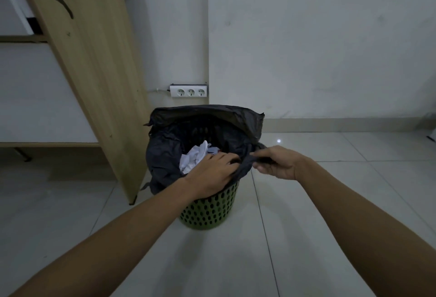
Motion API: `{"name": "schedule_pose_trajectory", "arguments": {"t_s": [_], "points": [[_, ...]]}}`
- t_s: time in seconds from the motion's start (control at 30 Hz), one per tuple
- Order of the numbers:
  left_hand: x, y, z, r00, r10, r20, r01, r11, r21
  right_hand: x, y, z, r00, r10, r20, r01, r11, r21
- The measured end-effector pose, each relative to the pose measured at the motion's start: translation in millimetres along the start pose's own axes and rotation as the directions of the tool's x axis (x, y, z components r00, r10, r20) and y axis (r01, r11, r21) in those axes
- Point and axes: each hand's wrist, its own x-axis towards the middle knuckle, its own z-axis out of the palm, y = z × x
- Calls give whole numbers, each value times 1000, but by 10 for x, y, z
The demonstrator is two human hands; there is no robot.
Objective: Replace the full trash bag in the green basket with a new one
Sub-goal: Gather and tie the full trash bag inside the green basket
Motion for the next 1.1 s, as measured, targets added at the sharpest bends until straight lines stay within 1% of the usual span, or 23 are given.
{"name": "schedule_pose_trajectory", "arguments": {"t_s": [0.07, 0.1, 0.13, 0.2, 0.23, 0.27, 0.3, 0.33, 0.37, 0.4, 0.43, 0.47, 0.5, 0.53, 0.57, 0.6, 0.63, 0.73, 0.83, 0.87, 0.93, 1.0, 1.1], "points": [[4, 45, -96, 995, -101, -11, 98, 986, -137, 53, -42, 122, 999, 5, -54, 3, 990, 140], [7, 57, -129, 986, -168, -9, 160, 954, -255, 70, -56, 187, 997, 0, -77, 16, 980, 198], [17, 39, -147, 978, -210, 5, 203, 938, -281, 86, -73, 240, 996, -5, -91, 28, 967, 255], [16, 6, -197, 976, -202, 82, 215, 952, -220, 106, -90, 314, 992, -1, -129, 42, 949, 312], [-9, -10, -193, 958, -241, 155, 271, 939, -211, 113, -94, 337, 985, -18, -172, 62, 965, 257], [-25, -31, -201, 940, -276, 201, 323, 909, -264, 129, -91, 349, 969, -63, -239, 93, 989, 118], [-23, -76, -201, 925, -288, 248, 361, 871, -334, 136, -84, 358, 939, -155, -306, 121, 984, -129], [-15, -126, -214, 906, -304, 295, 406, 824, -396, 148, -82, 357, 884, -309, -351, 124, 879, -461], [-4, -167, -256, 888, -318, 333, 444, 782, -438, 141, -85, 364, 810, -494, -316, 124, 671, -731], [-2, -222, -268, 873, -342, 349, 477, 751, -457, 95, -115, 399, 743, -638, -204, 160, 465, -871], [-11, -255, -301, 859, -371, 353, 505, 730, -461, 40, -163, 436, 724, -687, -58, 242, 332, -911], [-22, -285, -327, 849, -399, 347, 526, 702, -480, -2, -218, 471, 753, -651, 91, 352, 282, -892], [-31, -306, -349, 845, -411, 342, 535, 665, -521, -32, -256, 515, 804, -555, 216, 438, 307, -845], [-38, -318, -372, 849, -411, 332, 528, 636, -563, -35, -267, 559, 841, -446, 306, 473, 331, -817], [-47, -327, -391, 843, -422, 334, 537, 610, -582, -4, -250, 586, 852, -385, 356, 479, 295, -827], [-49, -325, -423, 842, -421, 336, 537, 605, -588, 38, -221, 605, 852, -364, 377, 480, 253, -840], [-48, -338, -452, 839, -418, 348, 543, 605, -582, 76, -185, 620, 846, -362, 391, 491, 246, -835], [-72, -403, -569, 799, -372, 472, 596, 593, -541, 134, -131, 632, 808, -416, 417, 560, 323, -763], [-151, -479, -659, 752, -294, 590, 575, 729, -370, 133, -153, 617, 801, -464, 380, 556, 337, -760], [-176, -515, -663, 745, -276, 608, 565, 746, -353, 141, -161, 603, 805, -464, 370, 547, 339, -765], [-222, -587, -681, 742, -255, 620, 587, 694, -417, 156, -188, 592, 819, -453, 352, 522, 336, -784], [-256, -625, -716, 744, -261, 614, 616, 623, -482, 128, -238, 635, 834, -402, 378, 517, 328, -791], [-266, -637, -694, 776, -310, 549, 606, 607, -514, 62, -298, 791, 825, -307, 475, 558, 311, -769]]}}
